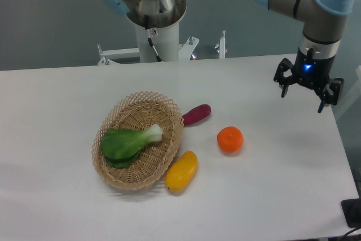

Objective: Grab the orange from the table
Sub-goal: 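Move the open gripper over the orange and lower toward it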

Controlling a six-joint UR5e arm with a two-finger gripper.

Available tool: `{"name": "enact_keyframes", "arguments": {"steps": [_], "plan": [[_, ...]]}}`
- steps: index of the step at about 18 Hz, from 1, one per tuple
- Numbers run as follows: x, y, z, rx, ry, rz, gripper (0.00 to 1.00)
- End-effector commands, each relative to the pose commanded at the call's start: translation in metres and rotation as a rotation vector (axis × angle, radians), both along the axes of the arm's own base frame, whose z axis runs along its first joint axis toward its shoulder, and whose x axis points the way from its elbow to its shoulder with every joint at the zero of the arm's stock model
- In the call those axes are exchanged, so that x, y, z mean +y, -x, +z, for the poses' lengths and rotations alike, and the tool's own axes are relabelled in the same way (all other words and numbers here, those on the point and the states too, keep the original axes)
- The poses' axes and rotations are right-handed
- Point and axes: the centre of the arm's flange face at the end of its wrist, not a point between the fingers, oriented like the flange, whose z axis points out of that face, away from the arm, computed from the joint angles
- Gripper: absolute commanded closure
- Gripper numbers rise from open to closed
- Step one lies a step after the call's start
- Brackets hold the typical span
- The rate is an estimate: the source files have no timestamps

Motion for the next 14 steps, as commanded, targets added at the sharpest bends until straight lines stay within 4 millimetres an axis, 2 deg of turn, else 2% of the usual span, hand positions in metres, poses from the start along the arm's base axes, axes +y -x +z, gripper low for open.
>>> {"name": "enact_keyframes", "arguments": {"steps": [1, 9, 11, 12, 14], "plan": [[0.000, -0.003, -0.007, -0.004, 0.001, -0.002, 0.00], [0.003, -0.004, -0.007, 0.026, -0.010, 0.003, 0.00], [0.004, -0.004, -0.009, 0.014, -0.022, 0.050, 0.00], [0.010, -0.007, -0.009, 0.007, -0.030, 0.081, 0.00], [0.028, -0.016, -0.023, -0.038, -0.035, 0.161, 0.00]]}}
